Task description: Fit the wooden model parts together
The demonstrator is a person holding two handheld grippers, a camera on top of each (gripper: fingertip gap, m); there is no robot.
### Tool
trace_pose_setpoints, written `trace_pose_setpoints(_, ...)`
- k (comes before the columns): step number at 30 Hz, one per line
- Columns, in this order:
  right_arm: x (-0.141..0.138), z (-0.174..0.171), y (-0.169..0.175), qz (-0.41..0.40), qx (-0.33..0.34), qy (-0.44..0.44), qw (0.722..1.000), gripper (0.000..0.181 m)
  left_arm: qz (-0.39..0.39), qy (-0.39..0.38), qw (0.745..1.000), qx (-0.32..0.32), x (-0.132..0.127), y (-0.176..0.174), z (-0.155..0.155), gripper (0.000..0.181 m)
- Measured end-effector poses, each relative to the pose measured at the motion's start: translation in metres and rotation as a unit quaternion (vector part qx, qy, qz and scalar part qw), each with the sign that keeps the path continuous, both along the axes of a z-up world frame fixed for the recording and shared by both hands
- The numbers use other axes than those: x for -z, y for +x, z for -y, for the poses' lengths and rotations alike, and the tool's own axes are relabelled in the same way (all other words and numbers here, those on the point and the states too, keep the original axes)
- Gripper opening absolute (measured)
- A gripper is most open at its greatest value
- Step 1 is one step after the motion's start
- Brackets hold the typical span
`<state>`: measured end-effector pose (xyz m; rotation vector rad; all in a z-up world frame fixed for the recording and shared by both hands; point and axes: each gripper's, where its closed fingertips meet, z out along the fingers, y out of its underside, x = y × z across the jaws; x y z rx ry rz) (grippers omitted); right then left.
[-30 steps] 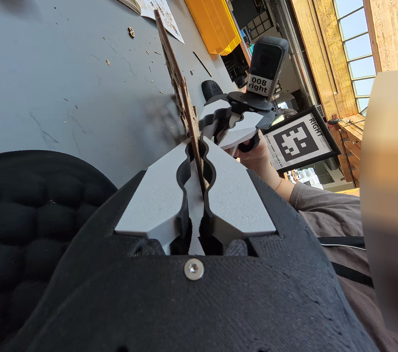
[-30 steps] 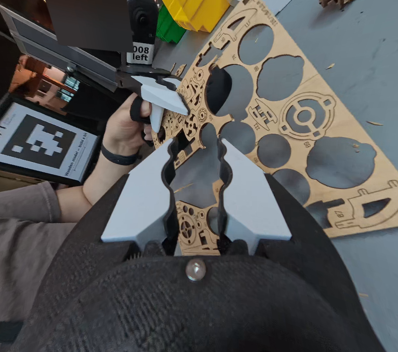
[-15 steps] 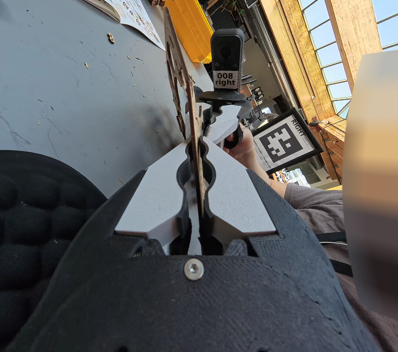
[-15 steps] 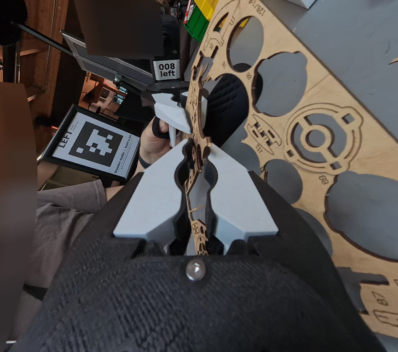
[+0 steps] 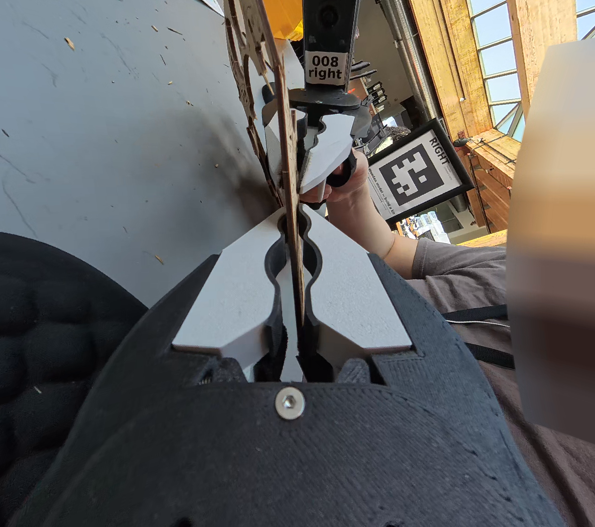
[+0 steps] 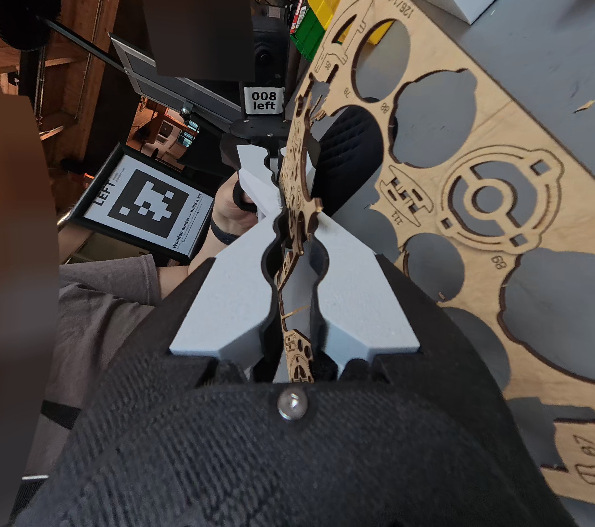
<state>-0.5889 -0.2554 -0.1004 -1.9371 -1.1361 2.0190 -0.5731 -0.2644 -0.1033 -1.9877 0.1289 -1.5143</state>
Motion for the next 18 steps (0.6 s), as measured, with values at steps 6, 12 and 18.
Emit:
trace_pose_setpoints(6,0.0017,0.0010,0.0010,0.017,-0.016,0.028,0.999,0.007,0.001,0.000,1.000,0.000,0.0004,-0.0003,-0.0003,0.000)
trace_pose_setpoints(12,0.0073,0.0000,0.0010,0.030,-0.016,0.049,0.998,0.008,-0.012,-0.010,1.000,-0.005,0.0060,-0.0009,-0.0021,0.002)
trace_pose_setpoints(18,0.0059,0.0024,0.0021,0.025,-0.025,0.032,0.999,0.004,-0.011,-0.011,1.000,-0.005,0.0066,-0.0003,-0.0022,0.004)
